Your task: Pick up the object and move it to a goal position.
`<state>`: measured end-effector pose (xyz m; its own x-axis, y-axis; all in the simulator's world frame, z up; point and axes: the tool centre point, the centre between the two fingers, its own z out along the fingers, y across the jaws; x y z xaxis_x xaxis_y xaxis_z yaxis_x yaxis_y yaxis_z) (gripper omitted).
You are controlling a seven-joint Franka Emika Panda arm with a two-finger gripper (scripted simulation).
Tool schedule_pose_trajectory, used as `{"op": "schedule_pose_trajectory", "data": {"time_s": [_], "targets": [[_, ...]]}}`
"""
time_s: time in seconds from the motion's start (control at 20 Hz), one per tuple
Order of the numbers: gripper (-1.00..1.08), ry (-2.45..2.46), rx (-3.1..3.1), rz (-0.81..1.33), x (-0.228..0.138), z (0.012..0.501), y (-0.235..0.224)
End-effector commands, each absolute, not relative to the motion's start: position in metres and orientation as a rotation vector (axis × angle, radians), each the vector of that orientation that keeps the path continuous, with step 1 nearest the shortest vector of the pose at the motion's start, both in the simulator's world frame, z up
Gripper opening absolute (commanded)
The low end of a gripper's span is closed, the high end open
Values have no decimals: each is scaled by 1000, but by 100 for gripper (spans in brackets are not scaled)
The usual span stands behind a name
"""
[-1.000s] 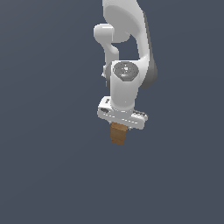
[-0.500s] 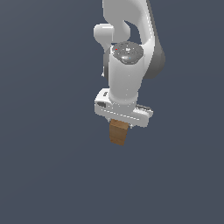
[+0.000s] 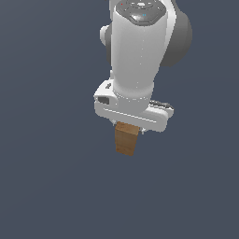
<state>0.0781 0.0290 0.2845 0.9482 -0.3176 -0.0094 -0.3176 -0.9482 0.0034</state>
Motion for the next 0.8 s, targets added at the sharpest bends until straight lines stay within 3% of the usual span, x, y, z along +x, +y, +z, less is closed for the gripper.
{"op": "schedule_pose_trajectory", "data": {"time_s": [0.0, 0.75], "targets": [[-100, -505, 3101, 0, 86, 306, 28], [-100, -505, 3101, 0, 108, 350, 26]]}}
